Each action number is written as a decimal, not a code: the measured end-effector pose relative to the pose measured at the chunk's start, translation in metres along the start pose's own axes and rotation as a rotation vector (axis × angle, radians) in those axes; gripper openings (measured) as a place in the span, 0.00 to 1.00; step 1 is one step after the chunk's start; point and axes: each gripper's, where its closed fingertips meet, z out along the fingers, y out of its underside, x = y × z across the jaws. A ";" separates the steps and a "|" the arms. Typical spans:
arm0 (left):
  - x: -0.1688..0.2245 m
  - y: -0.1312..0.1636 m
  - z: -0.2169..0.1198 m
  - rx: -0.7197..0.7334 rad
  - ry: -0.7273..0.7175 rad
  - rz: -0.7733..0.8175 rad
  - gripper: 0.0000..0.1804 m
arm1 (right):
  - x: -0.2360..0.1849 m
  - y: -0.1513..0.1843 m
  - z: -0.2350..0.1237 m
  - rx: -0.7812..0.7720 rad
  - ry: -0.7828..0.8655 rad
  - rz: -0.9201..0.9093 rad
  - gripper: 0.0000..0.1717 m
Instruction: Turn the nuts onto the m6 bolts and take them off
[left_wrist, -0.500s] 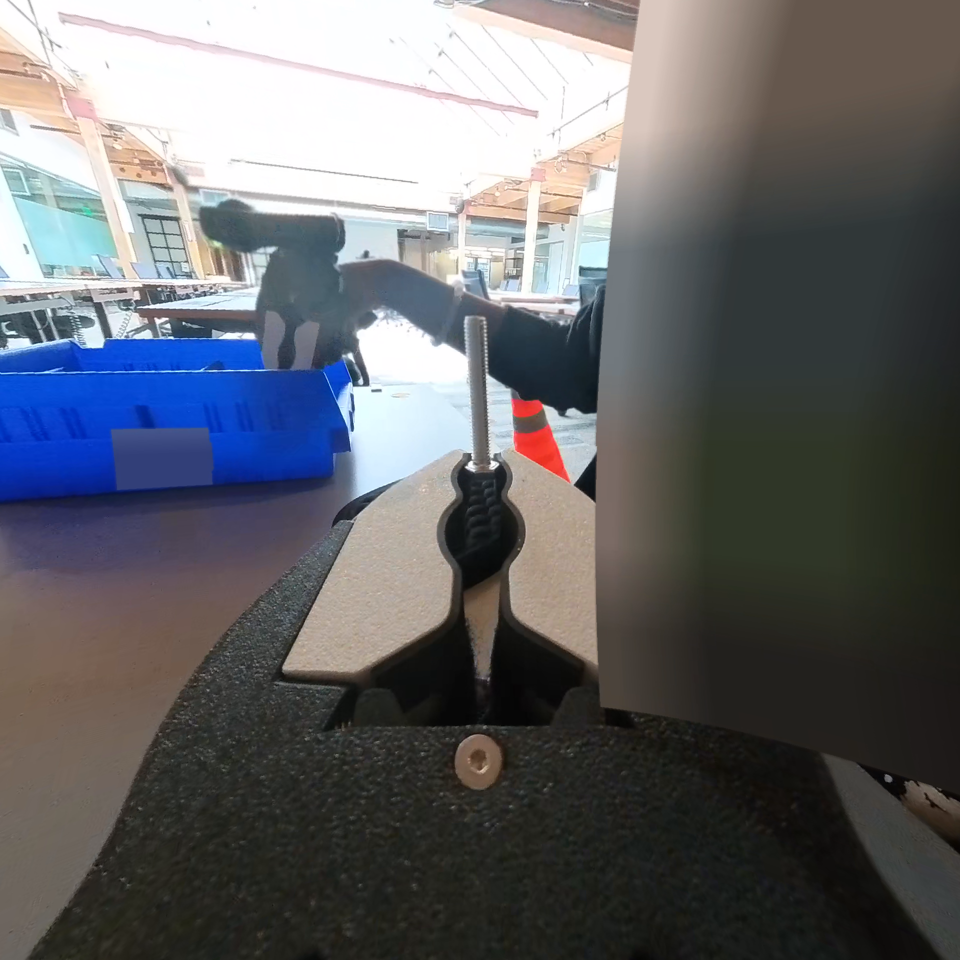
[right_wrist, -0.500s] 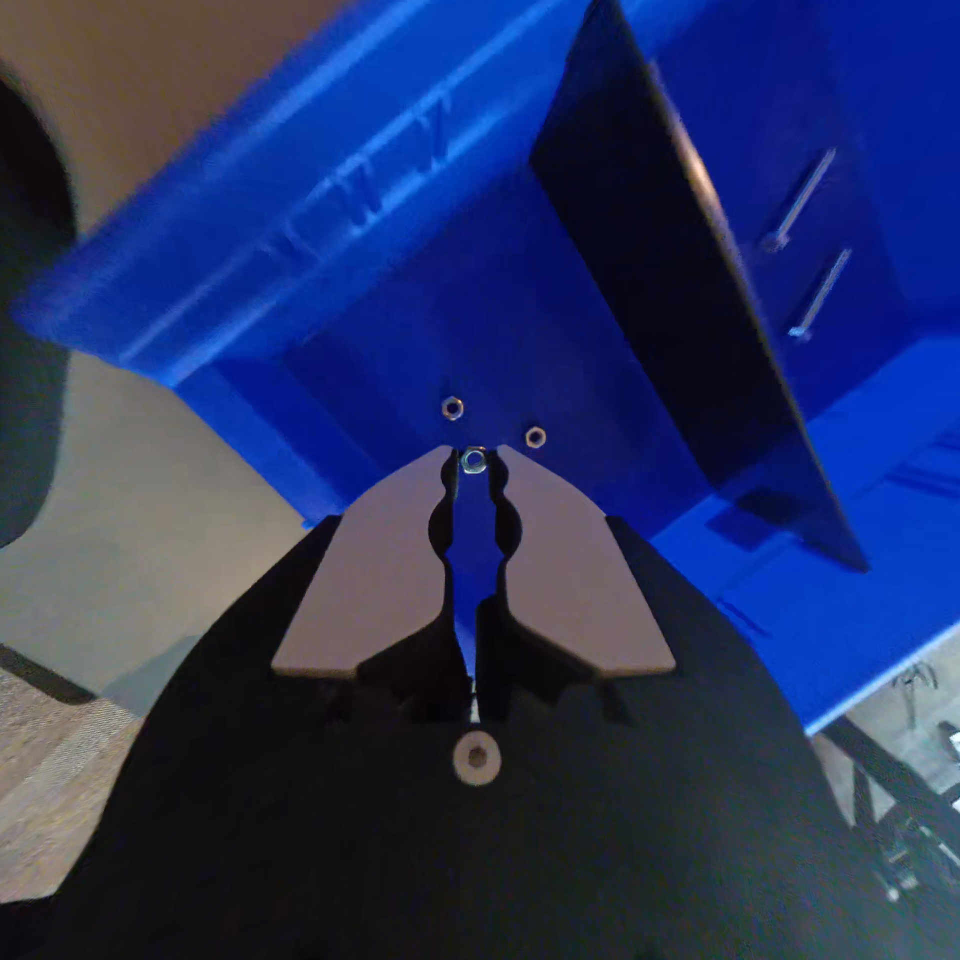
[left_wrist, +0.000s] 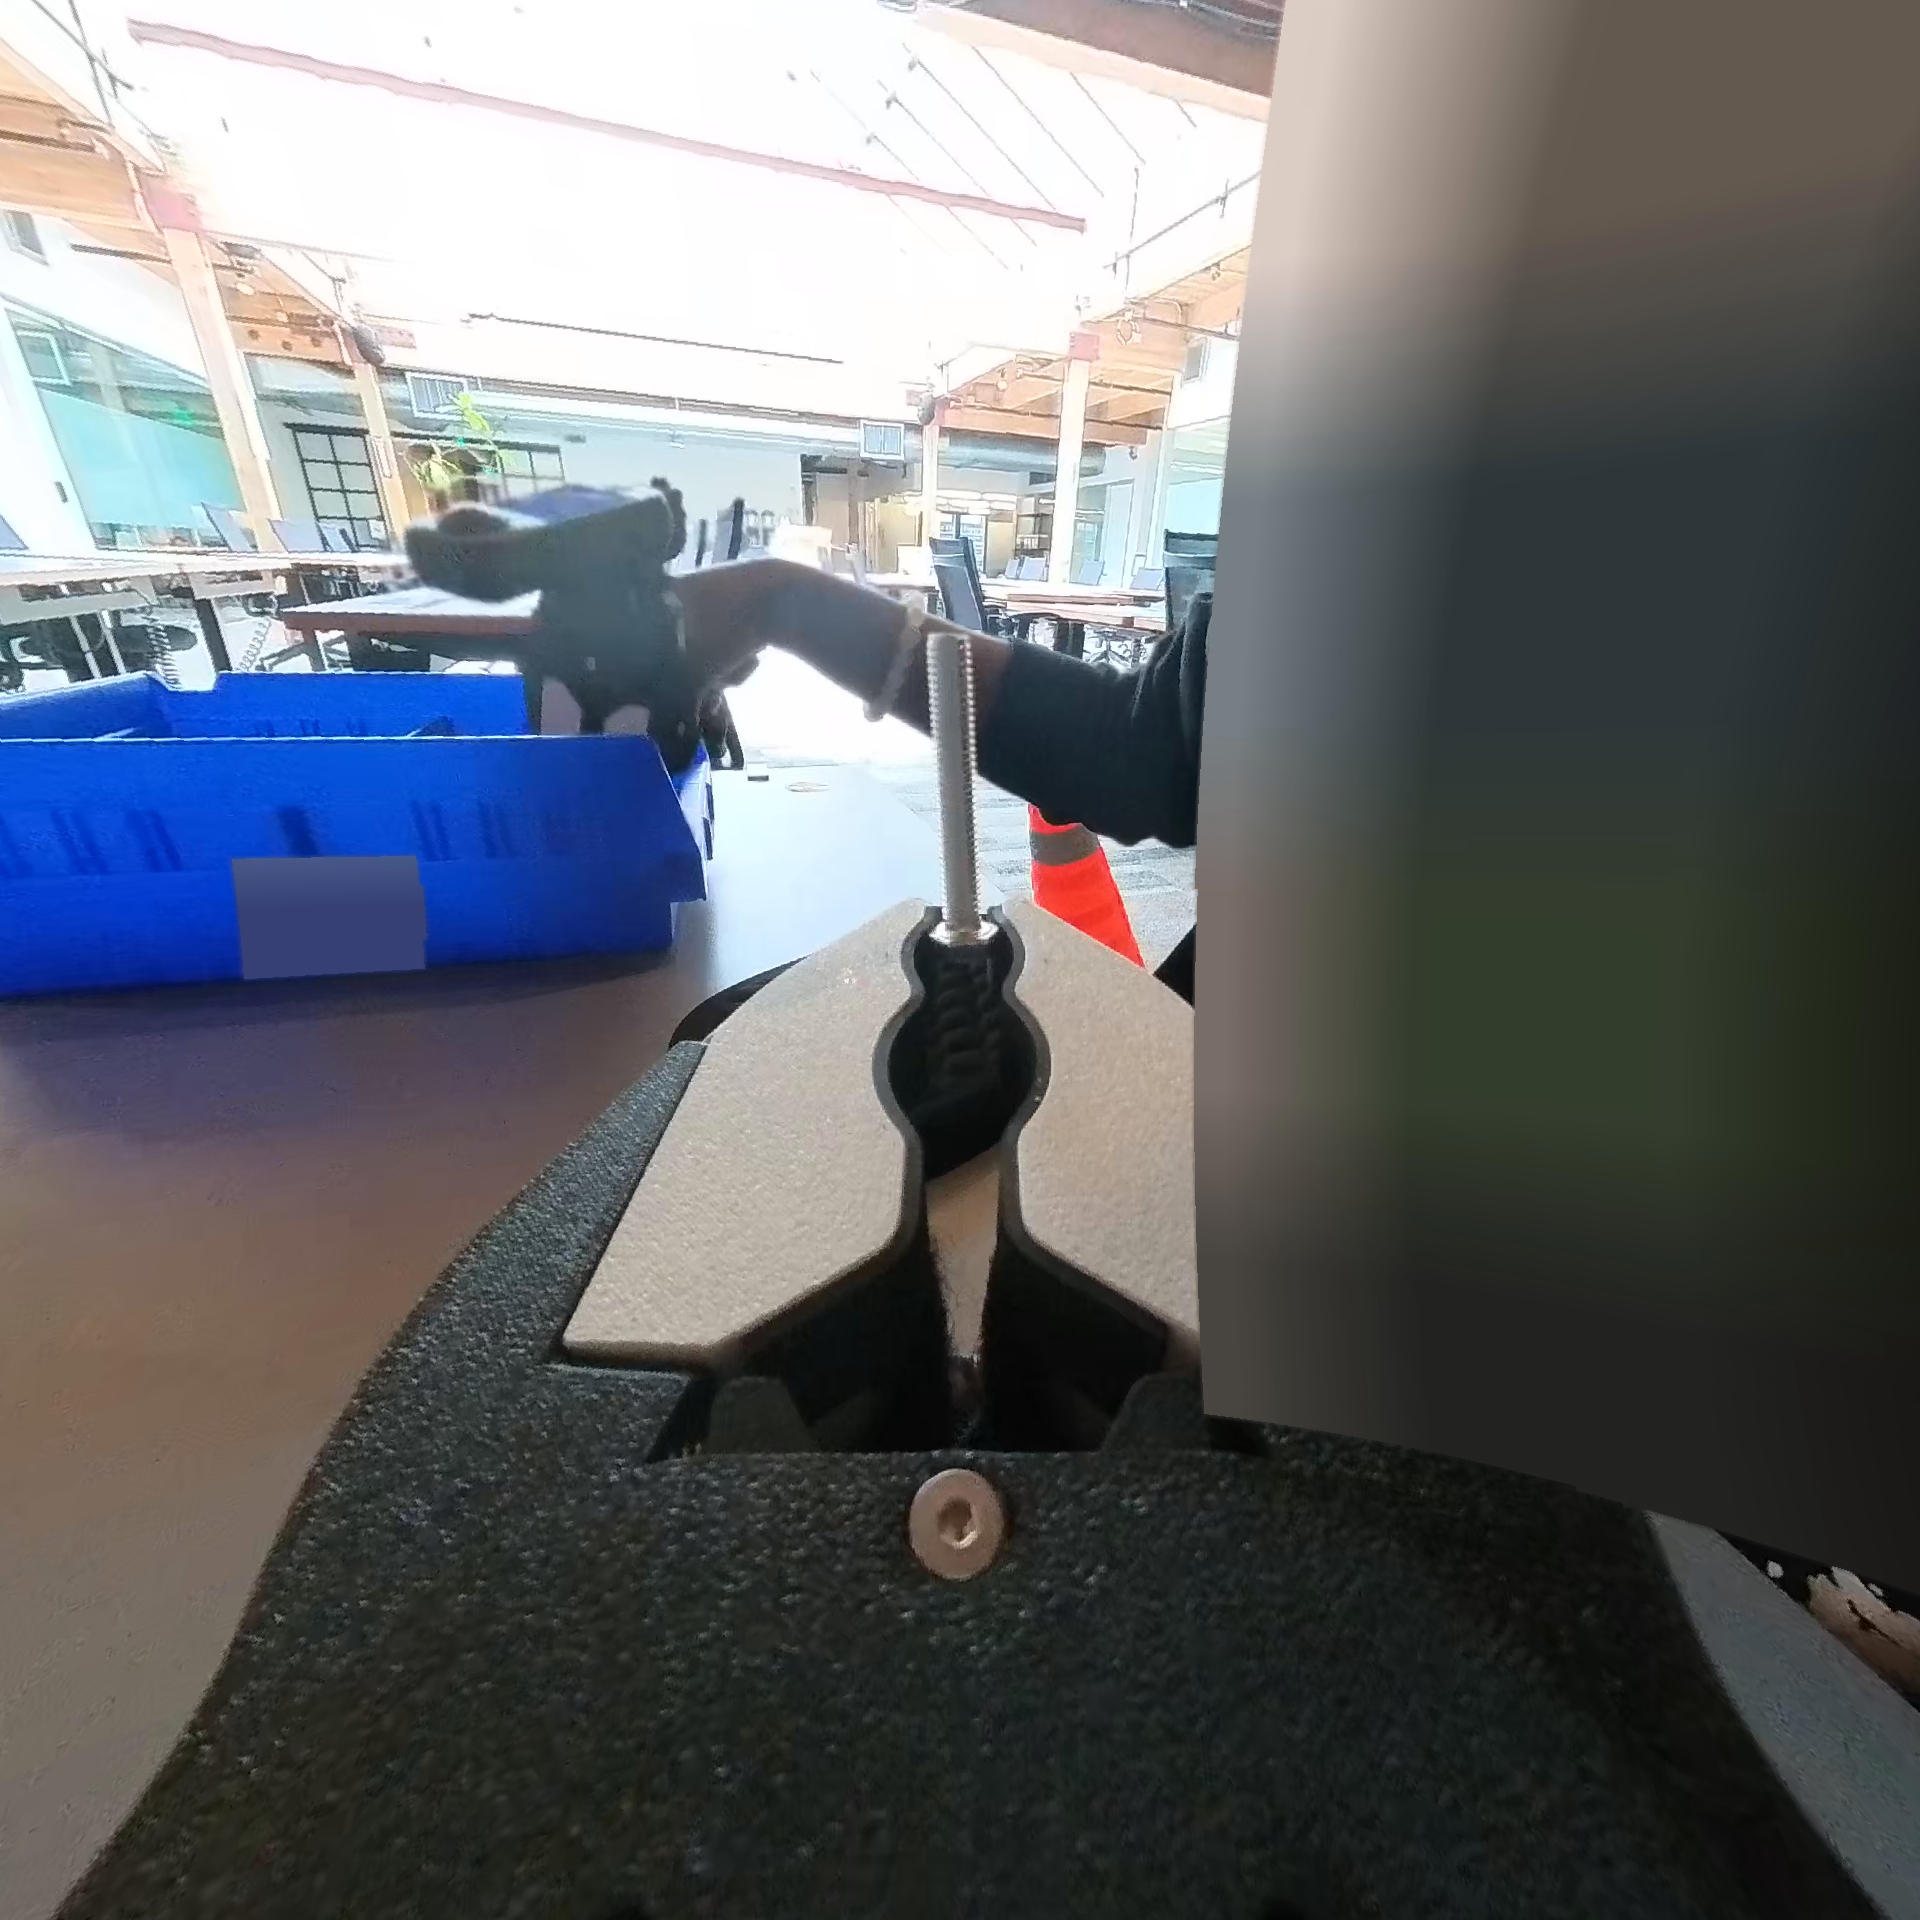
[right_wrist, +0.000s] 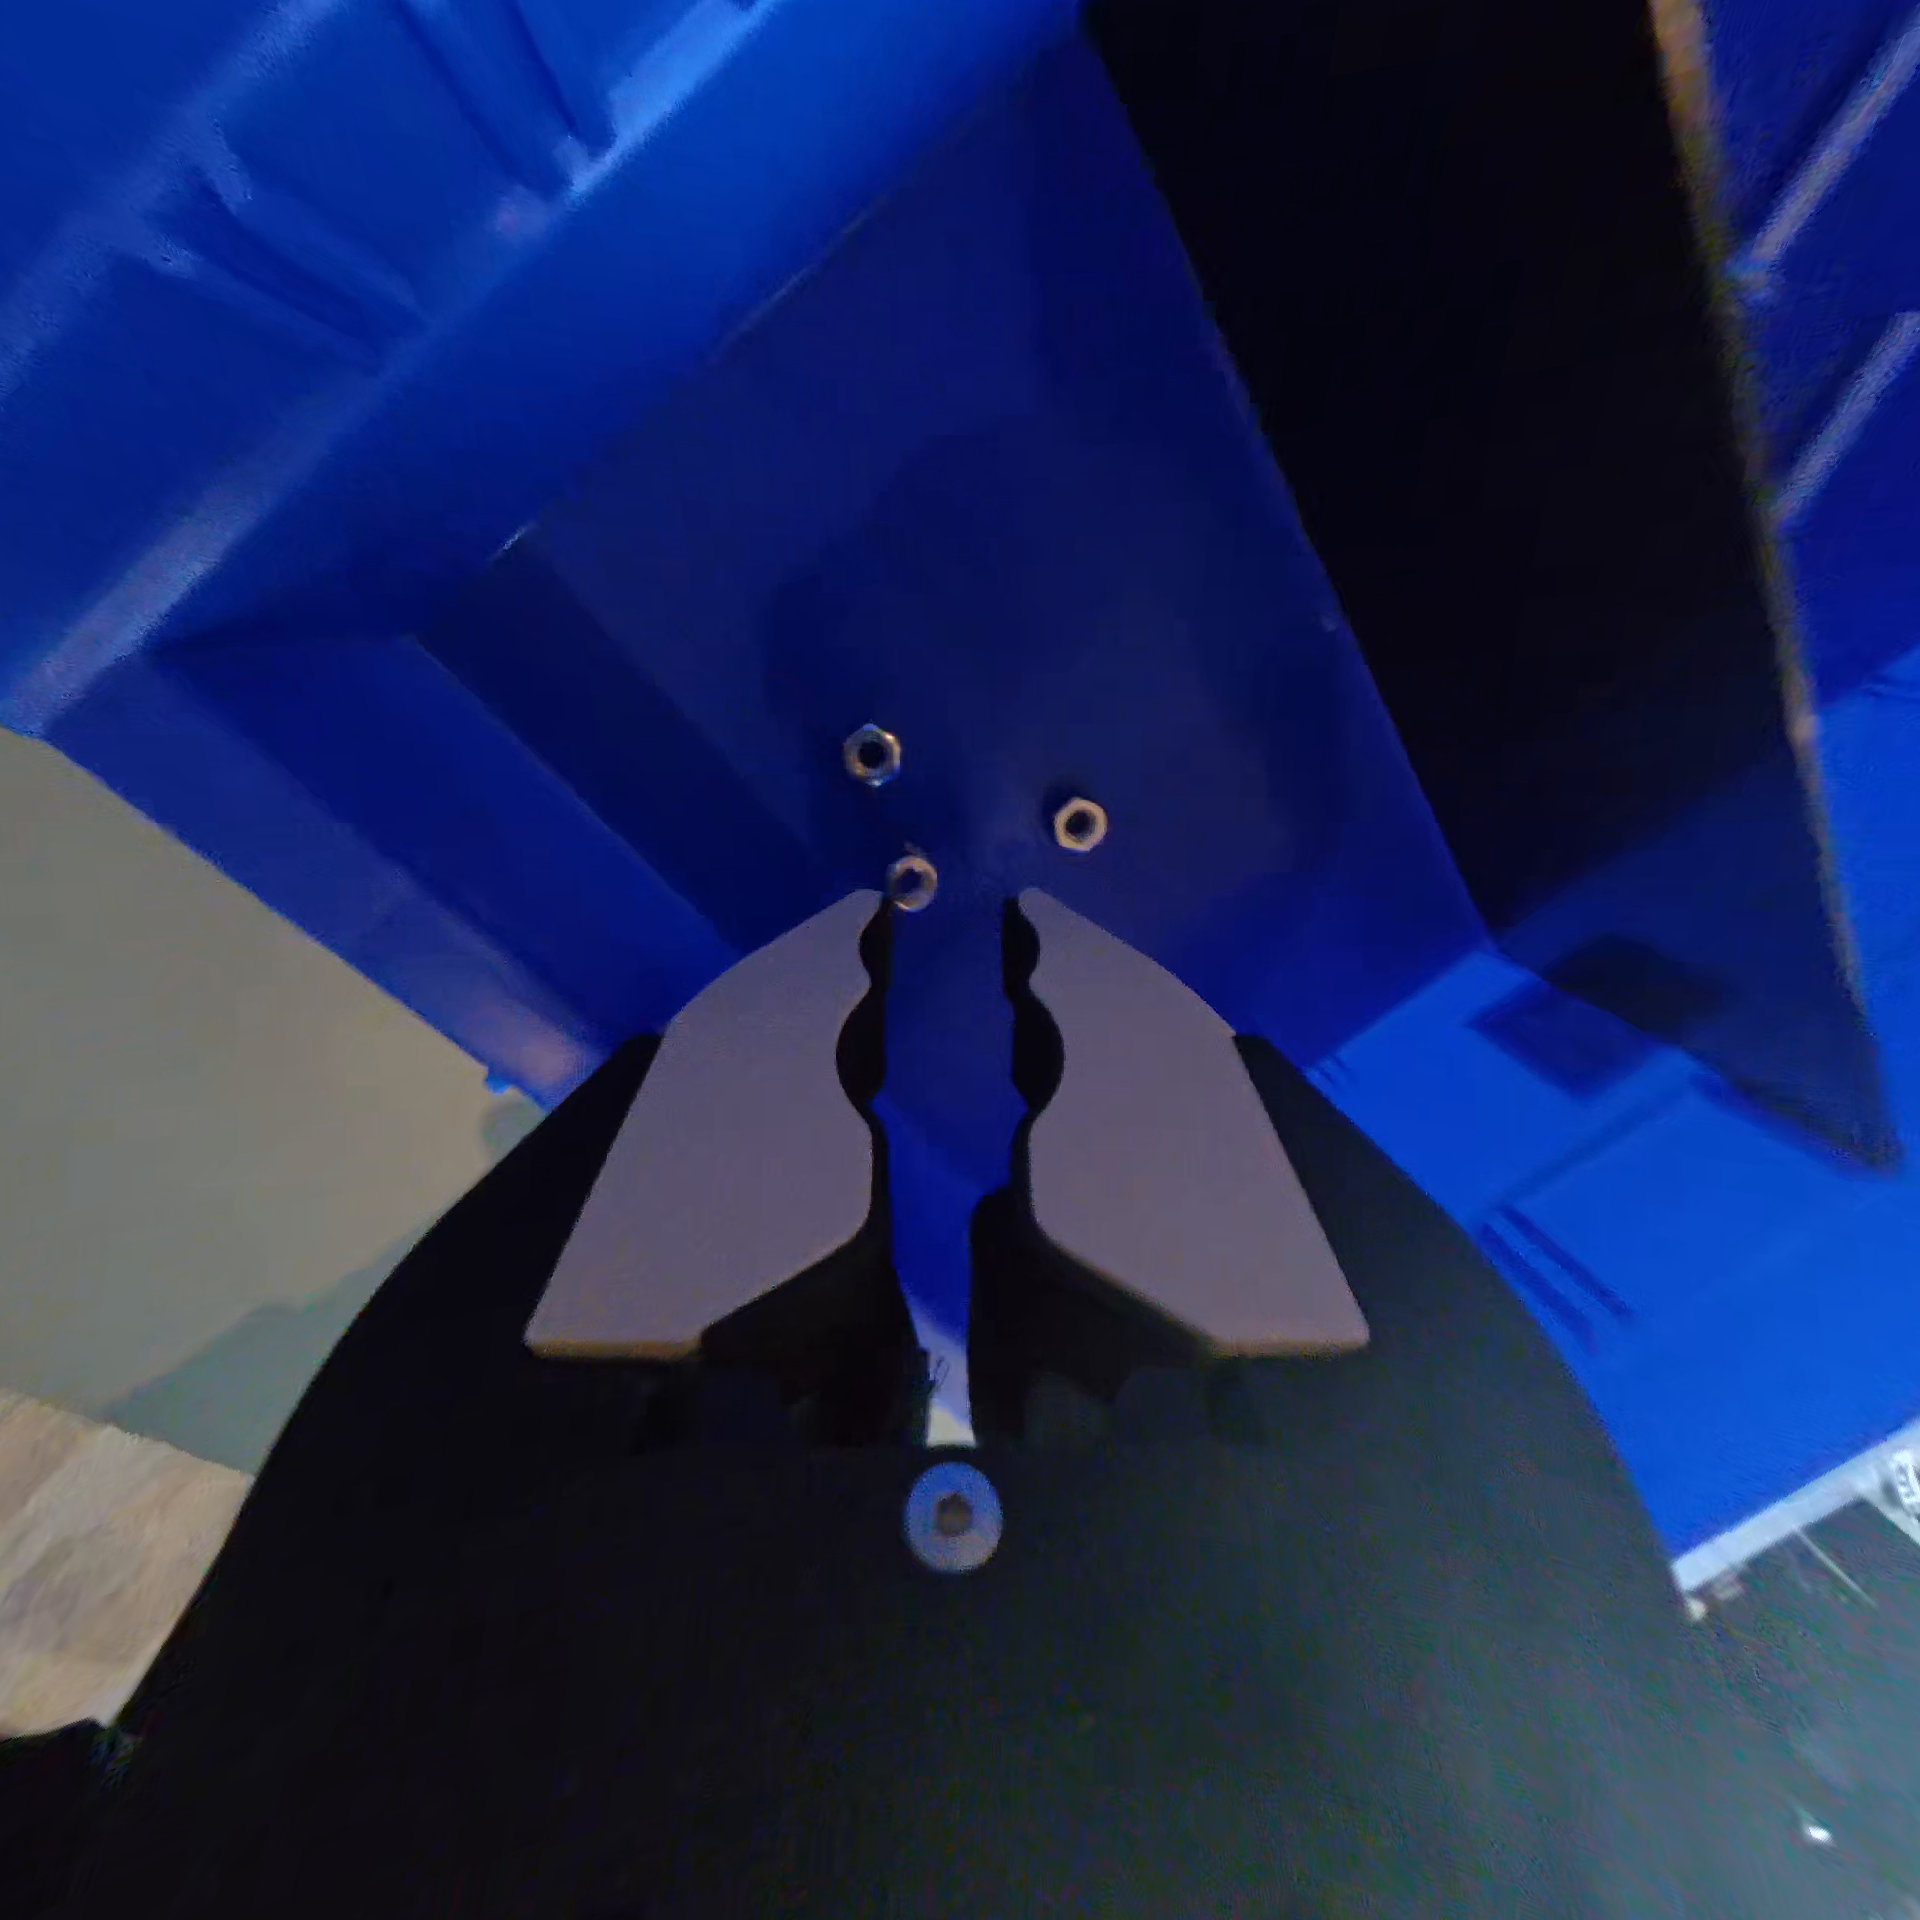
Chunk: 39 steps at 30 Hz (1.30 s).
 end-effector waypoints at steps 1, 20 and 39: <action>0.000 0.000 0.000 0.000 0.001 0.000 0.04 | 0.003 -0.003 -0.010 0.028 0.025 0.017 0.12; 0.001 0.003 0.002 -0.023 -0.010 0.020 0.04 | -0.269 -0.238 -0.143 1.132 -0.401 -0.248 0.10; -0.024 0.005 0.007 -0.055 -0.234 0.153 0.48 | -0.185 -0.215 -0.196 1.309 -0.110 -0.161 0.03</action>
